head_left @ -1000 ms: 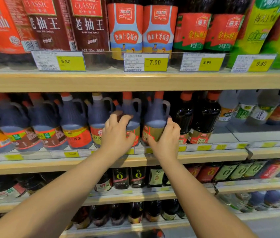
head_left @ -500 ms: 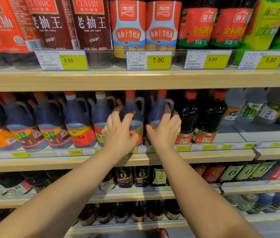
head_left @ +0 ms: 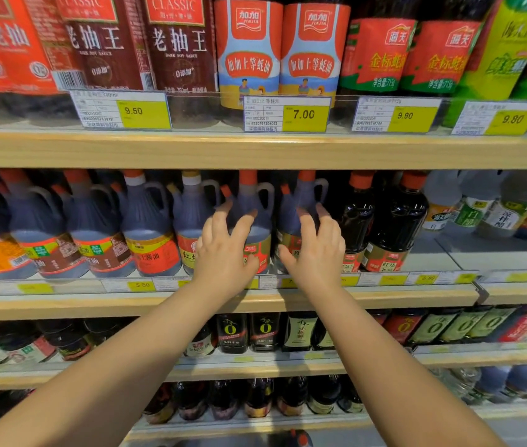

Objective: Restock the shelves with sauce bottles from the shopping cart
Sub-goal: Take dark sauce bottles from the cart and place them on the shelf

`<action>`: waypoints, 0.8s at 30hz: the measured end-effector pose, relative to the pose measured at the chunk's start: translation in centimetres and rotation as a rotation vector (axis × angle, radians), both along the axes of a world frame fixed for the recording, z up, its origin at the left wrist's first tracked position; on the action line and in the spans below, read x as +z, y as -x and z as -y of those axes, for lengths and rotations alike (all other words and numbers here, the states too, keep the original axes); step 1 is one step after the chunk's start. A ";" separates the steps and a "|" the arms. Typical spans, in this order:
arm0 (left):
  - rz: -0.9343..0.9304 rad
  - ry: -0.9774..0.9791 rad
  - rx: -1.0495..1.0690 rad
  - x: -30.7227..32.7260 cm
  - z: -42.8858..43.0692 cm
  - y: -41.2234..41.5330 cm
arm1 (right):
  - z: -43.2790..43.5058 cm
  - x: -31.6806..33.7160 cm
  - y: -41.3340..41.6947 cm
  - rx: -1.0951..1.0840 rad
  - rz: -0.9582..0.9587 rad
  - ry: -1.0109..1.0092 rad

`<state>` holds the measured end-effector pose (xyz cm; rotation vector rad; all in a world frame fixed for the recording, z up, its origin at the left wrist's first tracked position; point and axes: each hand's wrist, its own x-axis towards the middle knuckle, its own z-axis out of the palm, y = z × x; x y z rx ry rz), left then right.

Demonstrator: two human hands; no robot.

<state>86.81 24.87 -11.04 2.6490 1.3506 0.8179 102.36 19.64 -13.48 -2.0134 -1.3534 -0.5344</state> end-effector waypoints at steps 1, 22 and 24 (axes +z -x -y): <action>-0.015 -0.021 -0.006 -0.2 0.0 0.0 | -0.3 0.5 -0.1 -0.010 0.001 0.016; -0.147 -0.203 0.030 -3.3 -1.5 -0.5 | -1.4 1.4 0.8 -0.121 -0.047 0.155; -0.132 -0.191 0.021 -3.4 -1.7 -0.6 | -1.0 1.1 0.5 -0.101 -0.009 0.204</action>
